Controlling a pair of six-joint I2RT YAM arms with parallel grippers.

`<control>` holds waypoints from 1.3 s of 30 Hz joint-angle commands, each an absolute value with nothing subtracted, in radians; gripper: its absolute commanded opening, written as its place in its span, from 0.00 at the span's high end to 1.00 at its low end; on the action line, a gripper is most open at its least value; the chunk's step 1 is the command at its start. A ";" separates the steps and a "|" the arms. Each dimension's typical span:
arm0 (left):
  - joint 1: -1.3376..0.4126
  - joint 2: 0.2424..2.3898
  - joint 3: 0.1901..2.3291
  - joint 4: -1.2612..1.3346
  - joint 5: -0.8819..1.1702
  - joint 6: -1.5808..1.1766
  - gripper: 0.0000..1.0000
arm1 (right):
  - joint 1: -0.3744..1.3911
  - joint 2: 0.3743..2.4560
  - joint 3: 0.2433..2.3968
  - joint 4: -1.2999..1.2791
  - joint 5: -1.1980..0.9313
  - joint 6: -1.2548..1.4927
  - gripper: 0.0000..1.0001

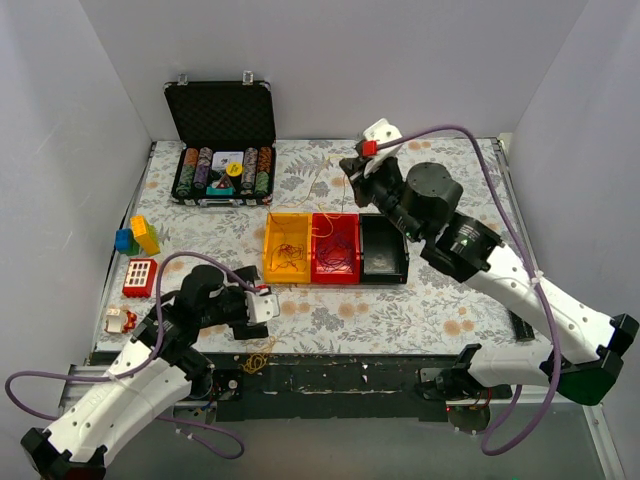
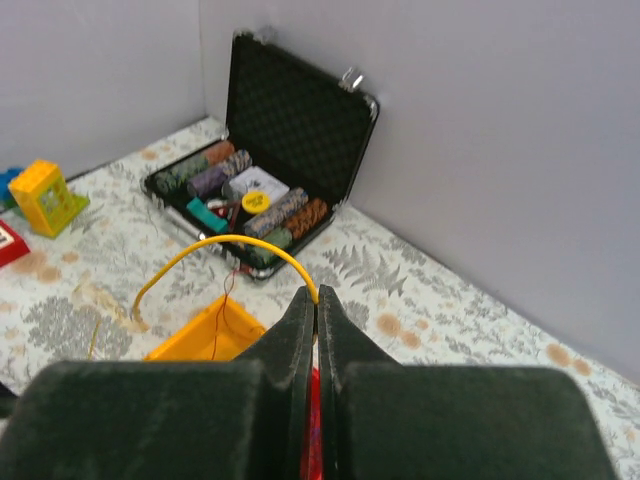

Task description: Untangle the cables

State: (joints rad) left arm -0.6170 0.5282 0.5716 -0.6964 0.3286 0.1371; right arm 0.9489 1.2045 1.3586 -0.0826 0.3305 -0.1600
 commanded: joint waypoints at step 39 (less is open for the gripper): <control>-0.676 1.015 0.643 -0.482 0.778 -0.059 0.02 | 0.930 1.189 1.560 0.055 0.693 -0.409 0.99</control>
